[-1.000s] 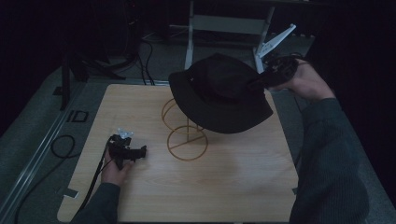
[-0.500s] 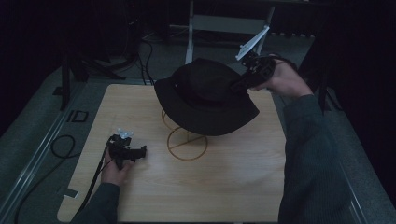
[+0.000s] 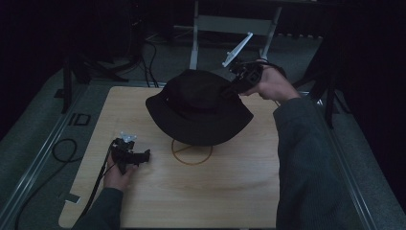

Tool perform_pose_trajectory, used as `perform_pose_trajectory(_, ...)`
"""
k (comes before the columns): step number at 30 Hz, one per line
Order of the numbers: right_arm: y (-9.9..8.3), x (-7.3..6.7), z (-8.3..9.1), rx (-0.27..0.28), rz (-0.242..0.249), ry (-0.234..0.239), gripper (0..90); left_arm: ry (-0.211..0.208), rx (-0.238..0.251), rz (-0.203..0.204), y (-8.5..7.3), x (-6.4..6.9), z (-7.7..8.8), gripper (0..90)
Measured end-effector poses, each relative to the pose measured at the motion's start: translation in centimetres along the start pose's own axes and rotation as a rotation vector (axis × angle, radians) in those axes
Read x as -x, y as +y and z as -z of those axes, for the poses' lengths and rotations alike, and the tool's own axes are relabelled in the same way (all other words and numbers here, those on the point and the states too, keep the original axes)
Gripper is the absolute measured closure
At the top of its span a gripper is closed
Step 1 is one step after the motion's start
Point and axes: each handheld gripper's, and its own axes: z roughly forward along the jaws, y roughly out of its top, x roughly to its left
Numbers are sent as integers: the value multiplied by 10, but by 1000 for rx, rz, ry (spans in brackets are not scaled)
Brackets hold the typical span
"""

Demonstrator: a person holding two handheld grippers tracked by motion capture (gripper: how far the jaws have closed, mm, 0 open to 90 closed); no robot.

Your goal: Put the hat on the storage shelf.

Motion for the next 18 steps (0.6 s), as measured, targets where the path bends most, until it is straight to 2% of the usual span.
perform_pose_trajectory(8,6,1,-17,-26,-10,1,832,0,1,0,0,0,0,25)
perform_pose_trajectory(18,13,-6,-33,-44,18,39,787,1,1,0,0,0,0,25)
